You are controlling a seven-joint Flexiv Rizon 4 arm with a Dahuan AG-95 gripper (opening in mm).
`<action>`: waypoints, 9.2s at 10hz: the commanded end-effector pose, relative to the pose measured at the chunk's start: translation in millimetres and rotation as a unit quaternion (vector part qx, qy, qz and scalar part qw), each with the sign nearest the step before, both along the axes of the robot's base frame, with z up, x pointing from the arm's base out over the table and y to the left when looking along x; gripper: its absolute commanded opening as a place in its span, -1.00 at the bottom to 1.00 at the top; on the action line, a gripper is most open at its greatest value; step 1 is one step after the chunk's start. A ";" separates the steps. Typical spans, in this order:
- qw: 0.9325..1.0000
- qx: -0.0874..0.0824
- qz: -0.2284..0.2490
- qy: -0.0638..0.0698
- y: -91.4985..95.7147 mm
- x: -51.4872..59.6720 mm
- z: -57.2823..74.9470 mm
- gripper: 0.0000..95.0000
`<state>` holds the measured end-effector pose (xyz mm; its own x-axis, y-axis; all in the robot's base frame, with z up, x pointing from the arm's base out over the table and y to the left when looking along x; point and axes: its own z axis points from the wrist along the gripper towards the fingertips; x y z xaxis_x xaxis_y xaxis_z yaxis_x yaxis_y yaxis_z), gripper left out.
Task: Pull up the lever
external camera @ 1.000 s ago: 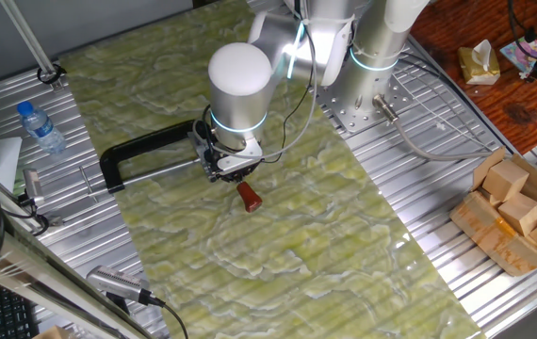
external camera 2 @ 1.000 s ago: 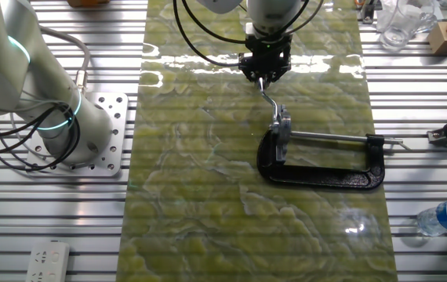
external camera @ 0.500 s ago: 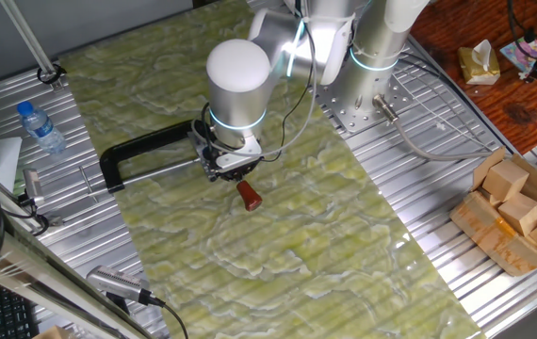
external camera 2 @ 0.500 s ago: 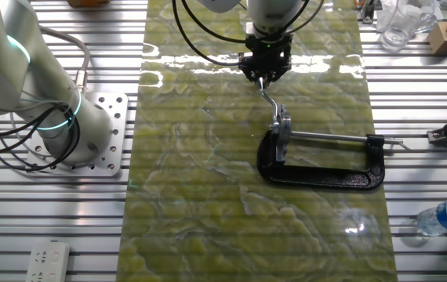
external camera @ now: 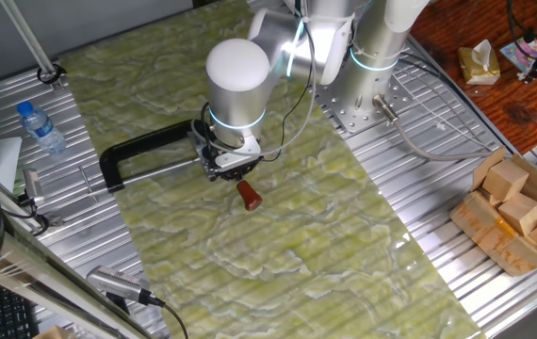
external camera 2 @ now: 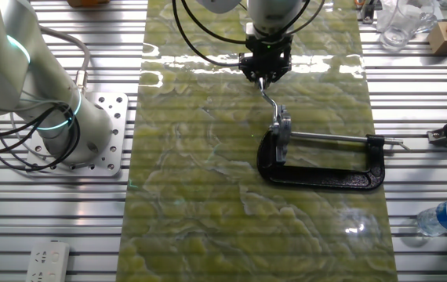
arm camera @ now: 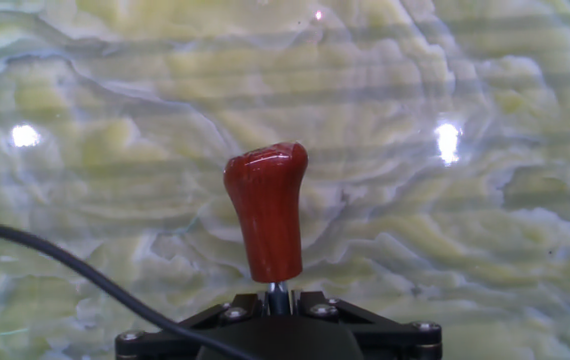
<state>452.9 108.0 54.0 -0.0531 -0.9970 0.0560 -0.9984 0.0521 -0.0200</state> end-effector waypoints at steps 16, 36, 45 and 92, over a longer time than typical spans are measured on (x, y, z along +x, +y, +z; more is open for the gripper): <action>0.999 0.021 -0.014 -0.023 0.7 -1.3 44.2 -1.00; 0.999 0.023 0.003 -0.035 -2.6 -6.3 76.0 -1.00; 0.999 0.009 0.030 -0.008 -0.9 -7.0 87.8 -1.00; 0.992 0.100 0.074 0.008 -57.2 -7.3 119.9 -1.00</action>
<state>445.3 54.5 141.7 0.0940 -0.9843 -0.1495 -0.9955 -0.0940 -0.0068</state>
